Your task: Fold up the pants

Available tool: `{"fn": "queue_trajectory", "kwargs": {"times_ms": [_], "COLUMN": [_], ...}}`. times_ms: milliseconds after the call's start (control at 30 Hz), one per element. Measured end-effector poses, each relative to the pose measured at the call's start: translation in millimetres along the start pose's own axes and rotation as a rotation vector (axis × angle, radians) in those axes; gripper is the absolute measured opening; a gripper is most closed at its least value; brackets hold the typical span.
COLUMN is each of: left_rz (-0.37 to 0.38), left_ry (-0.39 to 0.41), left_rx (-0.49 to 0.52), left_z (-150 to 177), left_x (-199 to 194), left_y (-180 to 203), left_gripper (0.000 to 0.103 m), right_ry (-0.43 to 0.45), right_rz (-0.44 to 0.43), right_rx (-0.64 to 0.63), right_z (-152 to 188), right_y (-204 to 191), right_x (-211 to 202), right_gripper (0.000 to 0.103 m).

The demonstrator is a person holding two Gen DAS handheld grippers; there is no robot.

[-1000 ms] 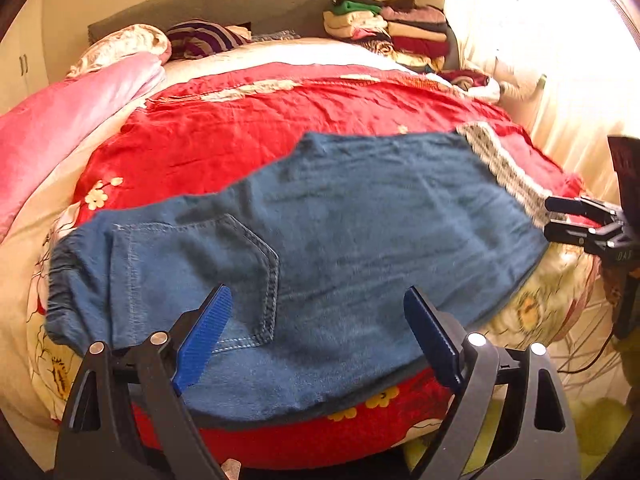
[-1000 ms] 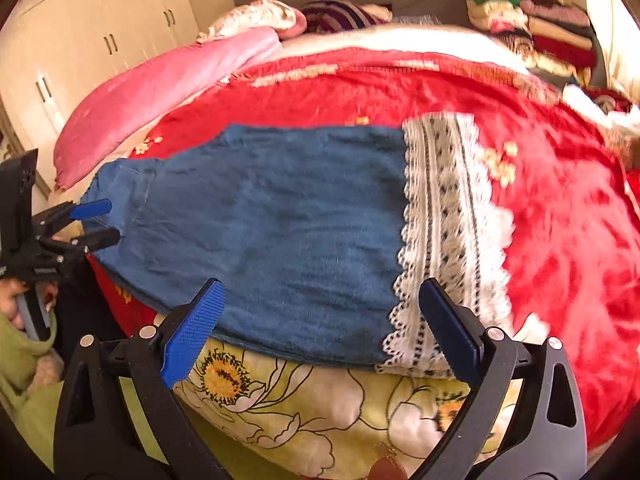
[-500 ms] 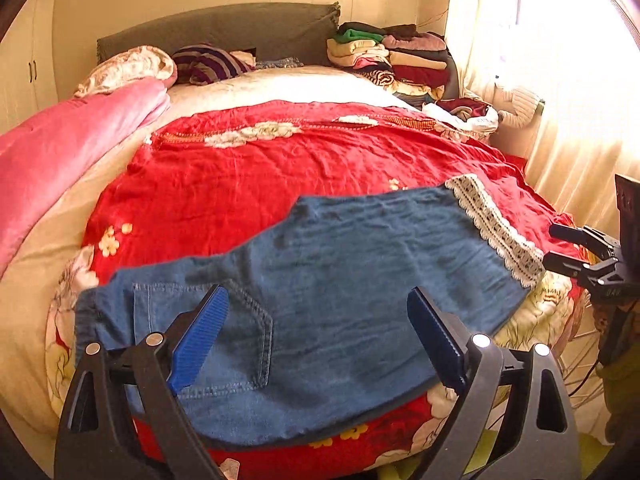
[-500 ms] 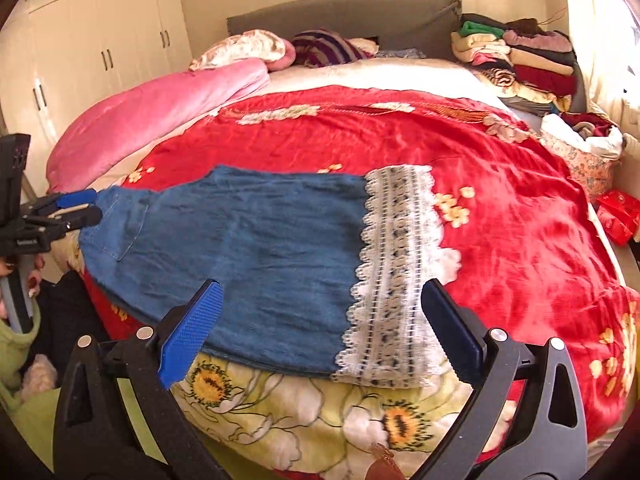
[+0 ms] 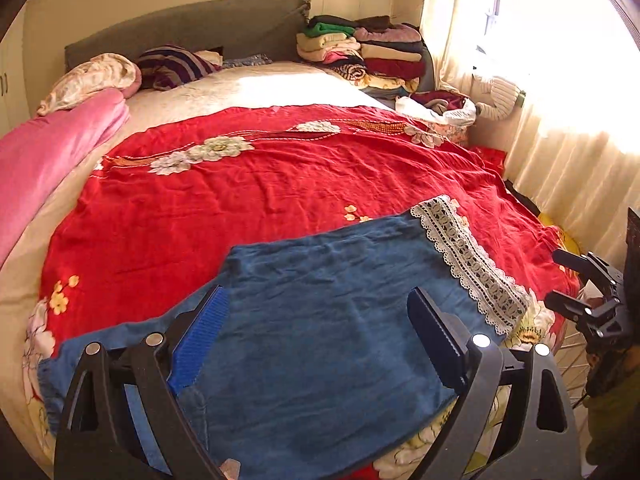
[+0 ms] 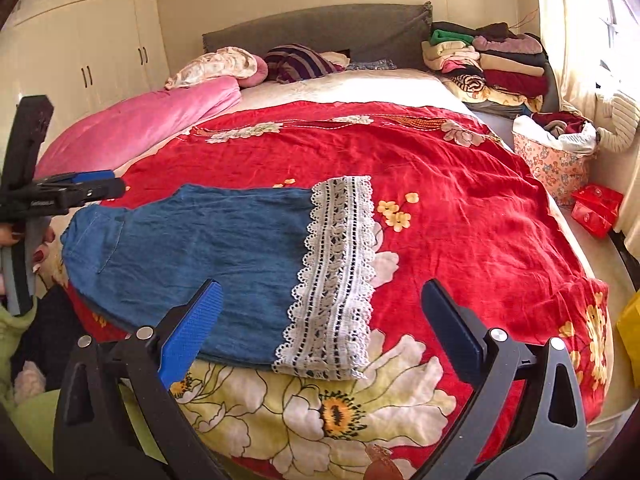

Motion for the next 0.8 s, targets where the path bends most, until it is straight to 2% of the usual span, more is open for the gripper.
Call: {"fn": "queue_trajectory", "kwargs": {"times_ms": [233, 467, 800], "left_rz": [0.016, 0.094, 0.21], "left_ry": [-0.061, -0.125, -0.184], "left_rx": [0.061, 0.135, 0.189], "left_z": [-21.5, -34.2, -46.4], "left_x": [52.0, 111.7, 167.5], "left_y": [16.3, 39.0, 58.8], "left_gripper": [0.09, 0.091, 0.091], "right_ry": [-0.043, -0.115, -0.173], "right_rz": [-0.001, -0.025, -0.027], "right_rx": [0.043, 0.106, 0.233], "right_z": [16.5, 33.3, 44.2], "right_y": [9.7, 10.9, 14.5], "right_x": [10.5, 35.7, 61.5], "right_gripper": [0.094, 0.094, 0.094]}}
Point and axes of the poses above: each gripper's, at about its wrist camera, not at the fingertips, and x roughly the way its jaws point, y to its right, z to its underside, the point moved 6 cm from there along x, roughly the way its jaws point, and after that the axes turned 3 degrees about z, right-handed, at the moved point
